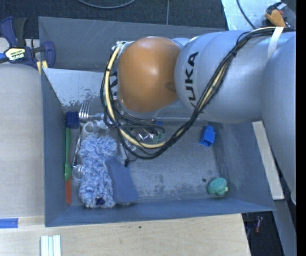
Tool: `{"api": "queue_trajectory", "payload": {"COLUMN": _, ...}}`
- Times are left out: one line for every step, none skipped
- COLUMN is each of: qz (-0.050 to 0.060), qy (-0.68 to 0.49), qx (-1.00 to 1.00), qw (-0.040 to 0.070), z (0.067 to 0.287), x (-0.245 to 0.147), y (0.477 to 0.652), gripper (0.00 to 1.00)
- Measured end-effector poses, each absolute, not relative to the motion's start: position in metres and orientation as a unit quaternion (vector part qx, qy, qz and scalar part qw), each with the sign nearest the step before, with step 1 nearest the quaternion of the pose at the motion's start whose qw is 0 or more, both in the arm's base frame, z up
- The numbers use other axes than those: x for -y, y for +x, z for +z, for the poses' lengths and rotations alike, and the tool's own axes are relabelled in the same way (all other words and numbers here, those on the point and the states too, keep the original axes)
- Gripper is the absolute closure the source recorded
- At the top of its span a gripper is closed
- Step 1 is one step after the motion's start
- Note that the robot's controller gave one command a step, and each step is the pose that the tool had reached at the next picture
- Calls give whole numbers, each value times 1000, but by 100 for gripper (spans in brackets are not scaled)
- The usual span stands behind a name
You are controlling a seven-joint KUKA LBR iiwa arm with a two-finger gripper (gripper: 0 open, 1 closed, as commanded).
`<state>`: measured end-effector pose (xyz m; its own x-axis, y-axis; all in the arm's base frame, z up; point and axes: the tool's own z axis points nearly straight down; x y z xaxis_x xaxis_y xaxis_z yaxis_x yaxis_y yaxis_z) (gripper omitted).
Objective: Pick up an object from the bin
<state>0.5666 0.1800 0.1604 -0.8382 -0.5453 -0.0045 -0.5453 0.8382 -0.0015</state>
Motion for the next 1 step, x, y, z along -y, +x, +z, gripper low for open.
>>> {"api": "queue_trajectory", "payload": {"qz": 1, "qy": -475, "qx": -880, "qw": 0, "z": 118, "x": -183, "y": 580, "gripper": 0}}
